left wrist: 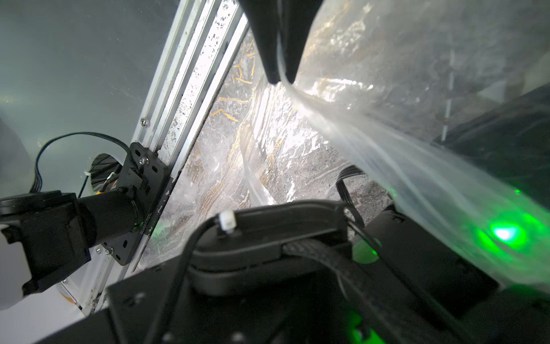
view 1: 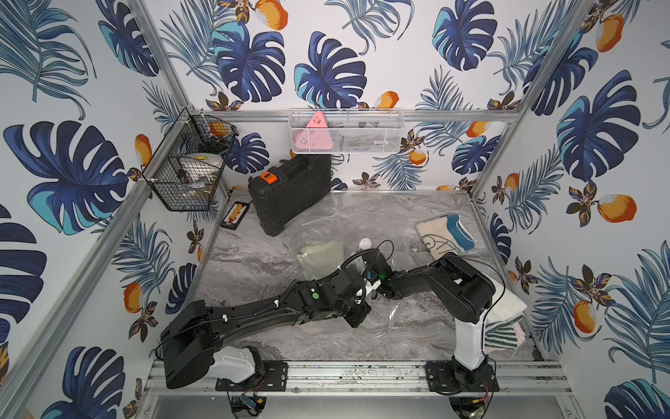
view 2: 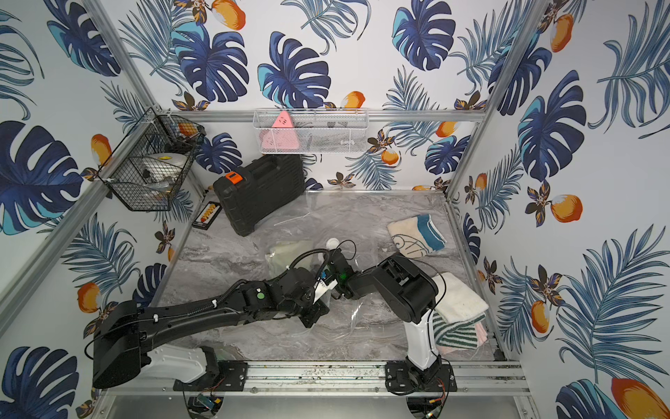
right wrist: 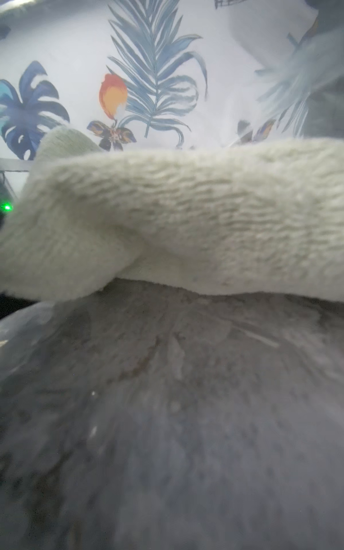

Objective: Place the folded towel into the vacuum bag
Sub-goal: Place the towel in the vacuum bag.

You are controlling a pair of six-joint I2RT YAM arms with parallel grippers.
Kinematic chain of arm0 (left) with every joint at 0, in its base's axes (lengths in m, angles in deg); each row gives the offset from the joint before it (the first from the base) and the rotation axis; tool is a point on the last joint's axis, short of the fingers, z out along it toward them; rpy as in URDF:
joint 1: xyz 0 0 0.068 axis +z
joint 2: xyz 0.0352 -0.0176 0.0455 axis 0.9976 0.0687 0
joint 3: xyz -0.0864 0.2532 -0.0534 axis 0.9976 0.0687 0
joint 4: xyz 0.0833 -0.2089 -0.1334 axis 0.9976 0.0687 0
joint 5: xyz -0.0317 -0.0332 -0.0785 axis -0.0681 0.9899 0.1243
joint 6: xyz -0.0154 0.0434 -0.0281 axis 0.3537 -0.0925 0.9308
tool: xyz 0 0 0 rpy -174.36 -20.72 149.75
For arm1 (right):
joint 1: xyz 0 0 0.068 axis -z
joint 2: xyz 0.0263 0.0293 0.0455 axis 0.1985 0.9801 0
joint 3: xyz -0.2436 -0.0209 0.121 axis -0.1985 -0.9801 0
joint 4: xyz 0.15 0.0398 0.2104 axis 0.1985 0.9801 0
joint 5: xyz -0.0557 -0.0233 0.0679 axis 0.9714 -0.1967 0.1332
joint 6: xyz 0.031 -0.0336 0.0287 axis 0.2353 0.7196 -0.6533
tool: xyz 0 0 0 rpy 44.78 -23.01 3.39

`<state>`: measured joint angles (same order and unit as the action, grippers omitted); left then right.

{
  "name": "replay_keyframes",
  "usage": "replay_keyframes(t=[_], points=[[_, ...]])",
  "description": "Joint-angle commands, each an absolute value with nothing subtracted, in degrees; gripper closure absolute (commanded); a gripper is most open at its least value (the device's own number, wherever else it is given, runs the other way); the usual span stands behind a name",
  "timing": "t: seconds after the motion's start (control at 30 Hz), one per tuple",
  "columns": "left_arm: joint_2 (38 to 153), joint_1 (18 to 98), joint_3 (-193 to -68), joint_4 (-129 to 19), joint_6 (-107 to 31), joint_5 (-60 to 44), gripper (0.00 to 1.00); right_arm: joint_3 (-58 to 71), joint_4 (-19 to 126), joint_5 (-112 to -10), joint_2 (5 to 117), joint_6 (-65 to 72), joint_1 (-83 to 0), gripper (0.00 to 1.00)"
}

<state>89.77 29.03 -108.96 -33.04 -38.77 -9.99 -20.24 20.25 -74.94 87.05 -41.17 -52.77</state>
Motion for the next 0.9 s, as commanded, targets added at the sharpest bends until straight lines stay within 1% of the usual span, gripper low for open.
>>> replay_keyframes(t=[0.0, 0.03, 0.1, 0.17, 0.23, 0.27, 0.33, 0.4, 0.47, 0.53, 0.57, 0.67, 0.77, 0.87], points=[[89.51, 28.5, -108.69, -30.73, -38.78, -1.64, 1.0, -17.47, 16.35, -73.28, 88.33, -42.24, -52.75, 0.86], [89.56, 28.5, -108.59, -30.63, -38.85, -1.87, 1.0, -16.69, 17.67, -72.99, 88.57, -42.02, -52.76, 0.84], [89.55, 28.47, -108.5, -30.14, -39.04, -2.56, 1.0, -16.57, 18.67, -72.43, 88.57, -41.96, -52.76, 0.74], [89.12, 28.65, -108.56, -29.14, -38.96, -4.62, 1.0, -17.8, 19.4, -72.61, 87.98, -42.54, -52.52, 0.57], [88.28, 29.14, -108.59, -28.17, -38.87, -6.61, 1.0, -19.82, 21.44, -72.53, 85.05, -42.19, -52.41, 0.46], [87.54, 29.64, -108.49, -27.76, -38.74, -6.74, 1.0, -20.81, 25.18, -72.01, 82.87, -41.36, -52.46, 0.42], [85.55, 30.83, -108.17, -26.99, -38.07, -6.83, 0.94, -23.99, 30.74, -70.56, 78.01, -40.02, -52.47, 0.35], [83.48, 32.03, -107.8, -26.25, -37.46, -6.56, 0.88, -26.97, 38.47, -70.04, 73.46, -39.01, -52.49, 0.31], [81.67, 33.17, -107.45, -25.32, -36.64, -6.39, 0.77, -29.35, 46.95, -70.13, 69.32, -37.47, -52.71, 0.28], [80.54, 33.89, -107.59, -24.13, -36.0, -6.54, 0.66, -31.59, 52.08, -70.29, 65.19, -36.51, -53.18, 0.26], [80.0, 34.3, -107.91, -23.43, -35.66, -6.78, 0.63, -32.41, 54.67, -70.23, 62.93, -36.24, -53.51, 0.25], [78.39, 37.02, -109.55, -23.59, -33.42, -6.74, 0.6, -34.09, 62.04, -68.78, 55.99, -35.83, -54.1, 0.24], [77.08, 41.93, -109.99, -29.12, -28.54, -4.83, 0.59, -35.63, 70.04, -65.52, 46.97, -36.61, -54.13, 0.24], [80.66, 43.87, -110.23, -35.34, -25.04, -5.6, 0.59, -35.65, 78.45, -62.15, 38.33, -36.84, -53.99, 0.26]])
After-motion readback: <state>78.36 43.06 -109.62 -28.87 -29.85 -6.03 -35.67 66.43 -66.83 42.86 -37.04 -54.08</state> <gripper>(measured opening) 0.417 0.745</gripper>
